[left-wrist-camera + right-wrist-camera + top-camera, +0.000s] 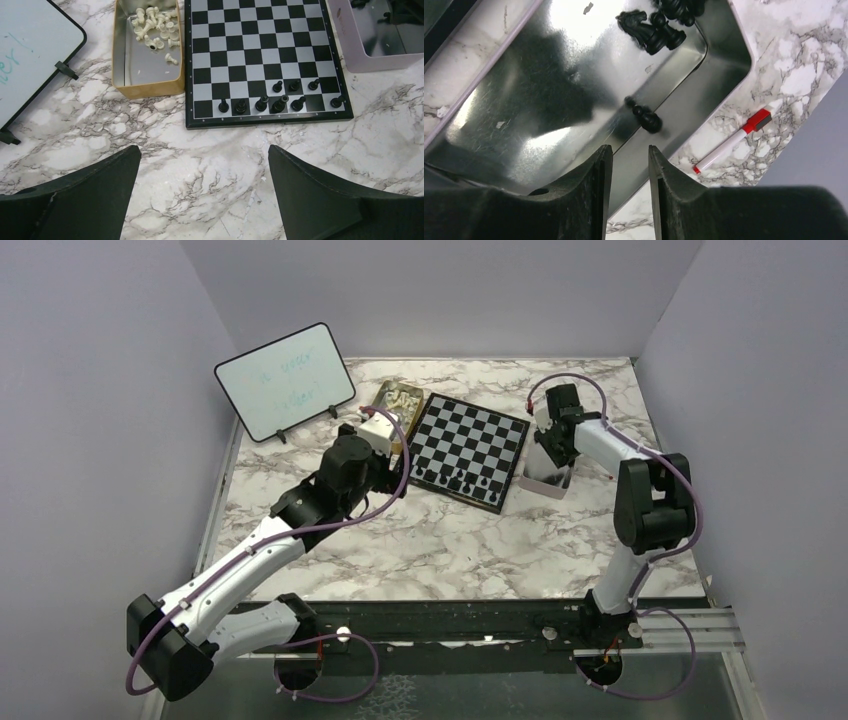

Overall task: Set up the chess pieces on the board
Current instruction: Pick up the chess piece from the storage box.

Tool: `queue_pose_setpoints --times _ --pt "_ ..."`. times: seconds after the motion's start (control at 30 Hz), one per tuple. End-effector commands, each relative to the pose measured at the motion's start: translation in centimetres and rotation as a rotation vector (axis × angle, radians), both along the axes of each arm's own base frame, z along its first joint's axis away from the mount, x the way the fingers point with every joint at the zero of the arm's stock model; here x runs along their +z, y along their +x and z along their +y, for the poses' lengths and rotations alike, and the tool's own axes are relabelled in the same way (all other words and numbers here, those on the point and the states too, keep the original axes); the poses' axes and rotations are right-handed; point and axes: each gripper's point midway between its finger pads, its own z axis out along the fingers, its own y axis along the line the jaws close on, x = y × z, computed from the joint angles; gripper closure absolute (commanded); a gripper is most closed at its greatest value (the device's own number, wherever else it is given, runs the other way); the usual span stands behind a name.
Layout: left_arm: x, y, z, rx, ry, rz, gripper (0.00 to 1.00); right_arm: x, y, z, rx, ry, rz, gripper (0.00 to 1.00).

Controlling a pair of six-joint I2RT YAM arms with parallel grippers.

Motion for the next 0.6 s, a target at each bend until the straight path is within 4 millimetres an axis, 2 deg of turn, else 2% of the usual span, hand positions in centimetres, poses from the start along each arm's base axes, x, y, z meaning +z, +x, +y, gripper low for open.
queue_pose_setpoints --times 0.0,0.57 --pt "0.1 0.5 0.8 0.035 0.027 -0.032 0.01 0.1 1.8 -0.4 0.054 -0.046 -0.004 0.64" --pt "-0.3 0.5 0.7 0.024 0.037 -0.026 0.01 -1.2 3.5 -0.3 0.152 -0.081 -0.003 0.66"
